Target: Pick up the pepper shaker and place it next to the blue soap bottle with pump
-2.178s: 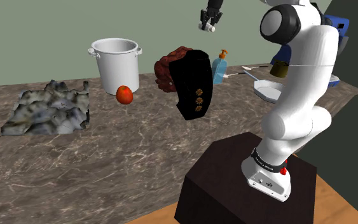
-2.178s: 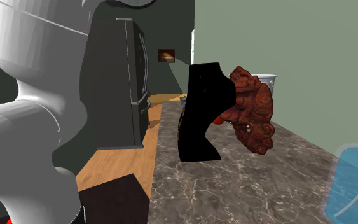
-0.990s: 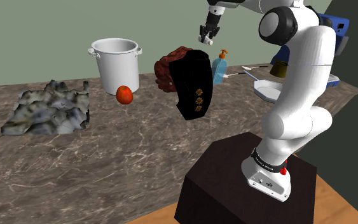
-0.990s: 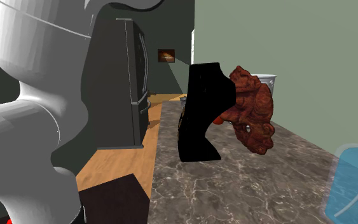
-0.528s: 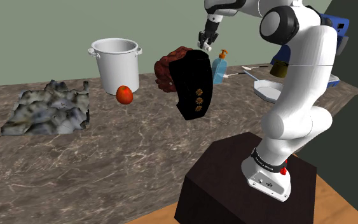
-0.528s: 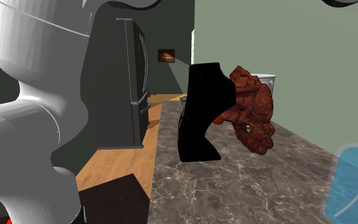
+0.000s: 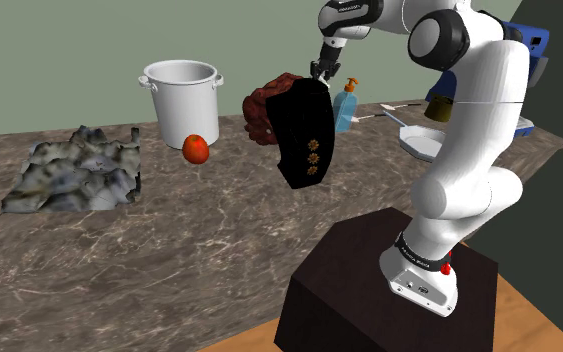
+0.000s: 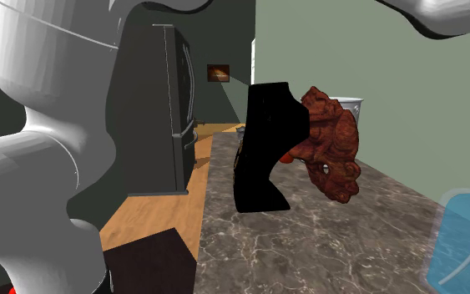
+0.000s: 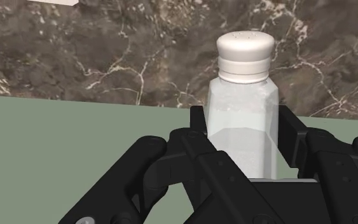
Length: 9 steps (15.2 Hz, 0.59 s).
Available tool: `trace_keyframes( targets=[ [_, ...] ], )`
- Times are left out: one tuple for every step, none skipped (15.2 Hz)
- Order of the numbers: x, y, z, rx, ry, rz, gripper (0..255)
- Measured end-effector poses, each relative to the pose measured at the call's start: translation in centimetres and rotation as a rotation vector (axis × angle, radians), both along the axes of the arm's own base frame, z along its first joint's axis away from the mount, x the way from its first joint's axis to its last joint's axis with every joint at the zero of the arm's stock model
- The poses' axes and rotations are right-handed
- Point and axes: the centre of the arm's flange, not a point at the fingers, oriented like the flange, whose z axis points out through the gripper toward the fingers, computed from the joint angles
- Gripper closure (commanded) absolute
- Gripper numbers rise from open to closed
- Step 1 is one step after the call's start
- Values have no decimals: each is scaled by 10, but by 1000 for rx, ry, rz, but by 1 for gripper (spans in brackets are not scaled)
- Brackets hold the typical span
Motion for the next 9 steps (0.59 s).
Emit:
trace_keyframes(
  targets=[
    [0, 0, -5, 0, 0, 0, 255],
    [-1, 0, -10, 0, 0, 0, 255],
    [-1, -1, -16, 0, 0, 0, 255],
    [1, 0, -21, 0, 0, 0, 255],
    [0, -1, -26, 0, 0, 0, 255],
    [1, 0, -31, 0, 0, 0, 255],
    [1, 0, -36, 0, 0, 0, 255],
    [0, 1, -42, 0, 0, 0, 255],
    [0, 0, -47, 0, 0, 0, 255]
  ],
)
